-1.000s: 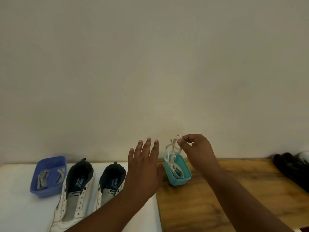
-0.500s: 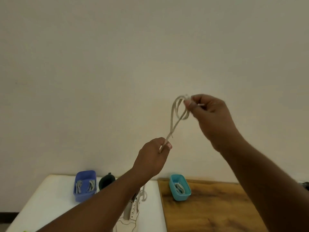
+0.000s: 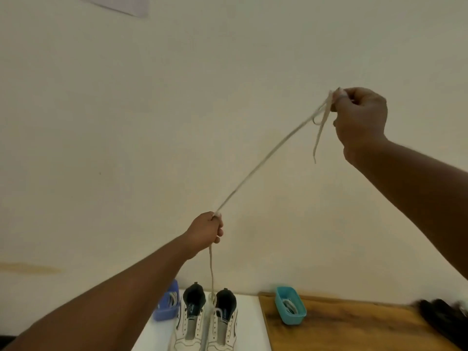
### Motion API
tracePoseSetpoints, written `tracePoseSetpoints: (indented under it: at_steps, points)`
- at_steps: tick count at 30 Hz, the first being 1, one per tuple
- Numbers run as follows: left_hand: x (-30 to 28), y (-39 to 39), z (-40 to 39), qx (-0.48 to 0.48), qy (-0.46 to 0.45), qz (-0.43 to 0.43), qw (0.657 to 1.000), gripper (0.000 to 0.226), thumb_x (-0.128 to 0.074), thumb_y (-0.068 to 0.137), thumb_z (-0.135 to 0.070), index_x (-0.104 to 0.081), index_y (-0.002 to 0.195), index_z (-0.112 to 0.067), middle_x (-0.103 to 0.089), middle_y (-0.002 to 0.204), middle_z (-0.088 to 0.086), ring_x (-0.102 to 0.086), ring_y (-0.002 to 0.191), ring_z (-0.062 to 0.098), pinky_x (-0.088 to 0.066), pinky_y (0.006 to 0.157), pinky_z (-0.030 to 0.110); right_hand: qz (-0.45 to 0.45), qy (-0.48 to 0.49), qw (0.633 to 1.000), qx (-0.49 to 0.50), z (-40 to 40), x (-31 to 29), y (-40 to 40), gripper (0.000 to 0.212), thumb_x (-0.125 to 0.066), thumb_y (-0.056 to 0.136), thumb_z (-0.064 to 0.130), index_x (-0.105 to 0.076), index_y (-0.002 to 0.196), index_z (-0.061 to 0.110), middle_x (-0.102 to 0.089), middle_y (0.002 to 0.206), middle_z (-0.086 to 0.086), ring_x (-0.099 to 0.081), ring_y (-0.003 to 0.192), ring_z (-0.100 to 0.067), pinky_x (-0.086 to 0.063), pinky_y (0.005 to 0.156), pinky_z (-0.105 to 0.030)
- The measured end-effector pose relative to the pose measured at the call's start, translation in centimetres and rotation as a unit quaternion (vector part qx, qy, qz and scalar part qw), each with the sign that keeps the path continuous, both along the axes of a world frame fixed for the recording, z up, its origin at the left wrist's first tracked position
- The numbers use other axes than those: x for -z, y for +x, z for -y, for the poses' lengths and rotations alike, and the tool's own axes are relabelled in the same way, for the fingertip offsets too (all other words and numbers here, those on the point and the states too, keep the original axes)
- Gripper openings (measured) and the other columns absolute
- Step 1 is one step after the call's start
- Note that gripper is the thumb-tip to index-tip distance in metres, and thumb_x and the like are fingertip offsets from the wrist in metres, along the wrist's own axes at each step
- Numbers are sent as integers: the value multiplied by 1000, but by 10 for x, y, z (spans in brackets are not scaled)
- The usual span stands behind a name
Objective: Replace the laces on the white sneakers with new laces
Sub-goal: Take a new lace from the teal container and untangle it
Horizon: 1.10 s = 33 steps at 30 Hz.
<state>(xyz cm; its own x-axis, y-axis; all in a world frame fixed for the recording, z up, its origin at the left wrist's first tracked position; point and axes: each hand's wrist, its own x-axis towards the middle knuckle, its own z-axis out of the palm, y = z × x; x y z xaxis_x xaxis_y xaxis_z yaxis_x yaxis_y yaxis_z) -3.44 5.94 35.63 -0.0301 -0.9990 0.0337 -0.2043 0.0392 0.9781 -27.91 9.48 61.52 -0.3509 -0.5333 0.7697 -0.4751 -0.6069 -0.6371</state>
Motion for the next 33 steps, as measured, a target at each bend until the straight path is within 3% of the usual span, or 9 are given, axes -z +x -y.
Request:
tracePoseSetpoints:
  at_steps: [5, 9, 13, 14, 16, 18, 21, 27, 33]
  points:
    - [-35, 26, 8, -64, 8, -26, 998, 23, -47, 99, -23, -62, 105, -6, -61, 87, 7, -61, 72, 19, -46, 69, 31, -11, 65, 995, 70, 12, 14, -9, 18, -58, 90, 26, -73, 89, 16, -73, 85, -2, -69, 76, -20, -54, 65, -32]
    - [-88, 5, -4, -19, -58, 22, 998, 24, -47, 96, -18, -65, 107, -6, -62, 91, 6, -65, 78, 20, -48, 73, 31, -139, 197, 970, -28, 8, 57, 19, 27, -67, 92, 21, -70, 120, 20, -71, 95, 1, -62, 69, -13, -48, 55, -22]
    - [-131, -25, -12, 23, -85, 67, 994, 25, -45, 95, -18, -62, 107, -4, -62, 89, 9, -66, 78, 22, -47, 68, 32, -192, 394, 875, -205, 0, 94, 60, 67, -76, 89, 24, -44, 148, 19, -73, 112, -3, -69, 86, -16, -52, 71, -25]
    - [-138, -31, -12, 23, -90, 78, 993, 25, -43, 95, -17, -61, 104, -2, -62, 87, 11, -63, 74, 23, -46, 66, 32, -181, 433, 852, -233, 0, 102, 67, 64, -76, 88, 22, -46, 144, 17, -73, 111, -3, -69, 85, -16, -51, 72, -27]
    - [-146, -35, -10, 18, -95, 95, 991, 22, -39, 94, -16, -57, 93, -3, -59, 84, 13, -56, 69, 25, -45, 64, 34, -164, 458, 829, -278, -1, 113, 77, 34, -67, 92, 14, -62, 125, 13, -73, 103, -5, -62, 75, -14, -46, 68, -27]
    - [-148, -34, -8, 18, -106, 98, 989, 22, -39, 98, -22, -53, 90, -7, -56, 81, 11, -50, 64, 23, -42, 59, 32, -146, 442, 839, -281, -1, 116, 81, 17, -58, 97, 12, -71, 108, 11, -72, 90, -4, -55, 68, -12, -42, 62, -25]
    - [-133, -21, -2, 11, -128, 68, 989, 27, -42, 101, -33, -52, 92, -10, -49, 79, 7, -39, 57, 17, -33, 47, 26, -67, 401, 886, -223, 6, 105, 79, 23, -54, 101, 19, -70, 109, 5, -64, 76, -2, -51, 58, -12, -40, 54, -24]
    - [-46, 6, 0, 36, -226, 65, 971, 33, -47, 104, -39, -54, 84, -14, -51, 70, -4, -49, 58, 9, -40, 54, 22, 145, 255, 936, -193, 17, 26, 58, 31, -39, 101, 8, -65, 85, 18, -49, 64, 1, -41, 50, -13, -31, 48, -21]
    - [48, 14, 0, 67, -207, 165, 962, 34, -37, 105, -48, -56, 88, -26, -65, 80, -2, -63, 78, 14, -52, 78, 35, 222, 154, 949, -163, 10, -43, 38, 35, -31, 93, 5, -64, 87, 16, -52, 55, 4, -51, 49, -13, -42, 54, -22]
